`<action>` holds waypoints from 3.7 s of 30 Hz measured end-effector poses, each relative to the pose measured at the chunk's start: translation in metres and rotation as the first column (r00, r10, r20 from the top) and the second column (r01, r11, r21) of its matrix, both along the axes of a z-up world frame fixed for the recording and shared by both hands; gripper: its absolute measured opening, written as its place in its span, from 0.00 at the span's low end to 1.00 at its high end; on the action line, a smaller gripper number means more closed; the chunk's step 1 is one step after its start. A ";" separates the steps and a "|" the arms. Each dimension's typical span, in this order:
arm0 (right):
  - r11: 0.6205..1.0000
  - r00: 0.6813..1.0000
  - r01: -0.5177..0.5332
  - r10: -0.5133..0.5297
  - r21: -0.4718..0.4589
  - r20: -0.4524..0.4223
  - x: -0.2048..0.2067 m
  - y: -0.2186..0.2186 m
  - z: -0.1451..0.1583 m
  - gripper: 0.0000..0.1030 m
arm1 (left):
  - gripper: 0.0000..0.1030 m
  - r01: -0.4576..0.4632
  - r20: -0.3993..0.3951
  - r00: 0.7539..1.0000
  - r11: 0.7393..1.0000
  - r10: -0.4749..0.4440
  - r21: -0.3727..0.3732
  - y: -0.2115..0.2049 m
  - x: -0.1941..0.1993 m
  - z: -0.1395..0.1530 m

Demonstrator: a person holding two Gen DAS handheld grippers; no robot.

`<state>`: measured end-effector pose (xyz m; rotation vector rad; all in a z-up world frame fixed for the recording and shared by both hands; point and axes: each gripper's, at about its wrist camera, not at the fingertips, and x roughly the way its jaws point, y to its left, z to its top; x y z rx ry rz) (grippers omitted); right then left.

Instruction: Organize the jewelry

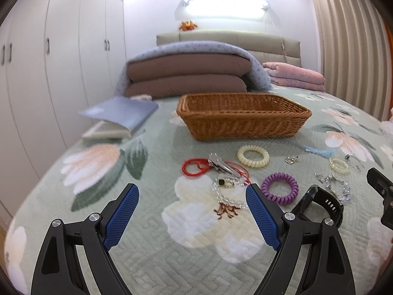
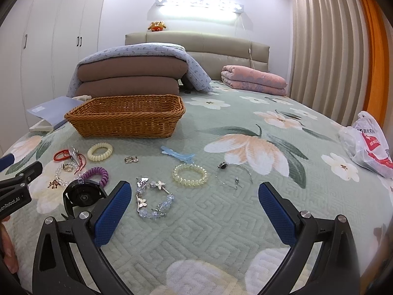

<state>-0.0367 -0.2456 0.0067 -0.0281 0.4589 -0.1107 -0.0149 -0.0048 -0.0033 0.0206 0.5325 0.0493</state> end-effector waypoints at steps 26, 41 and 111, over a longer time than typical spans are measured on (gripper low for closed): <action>0.993 0.987 -0.068 0.081 0.098 -0.140 0.046 -0.072 0.014 0.48 | 0.65 0.022 -0.135 0.989 0.970 -0.056 -0.241 0.029 0.027 -0.002; 0.950 0.932 -0.084 0.182 0.301 -0.312 0.120 -0.103 -0.013 0.34 | 0.59 0.022 -0.199 0.977 0.964 -0.078 -0.266 0.016 0.056 -0.007; 0.969 0.978 -0.085 0.126 0.232 -0.166 0.114 -0.070 -0.005 0.13 | 0.07 0.093 -0.263 0.956 0.984 -0.131 -0.152 -0.009 0.062 -0.027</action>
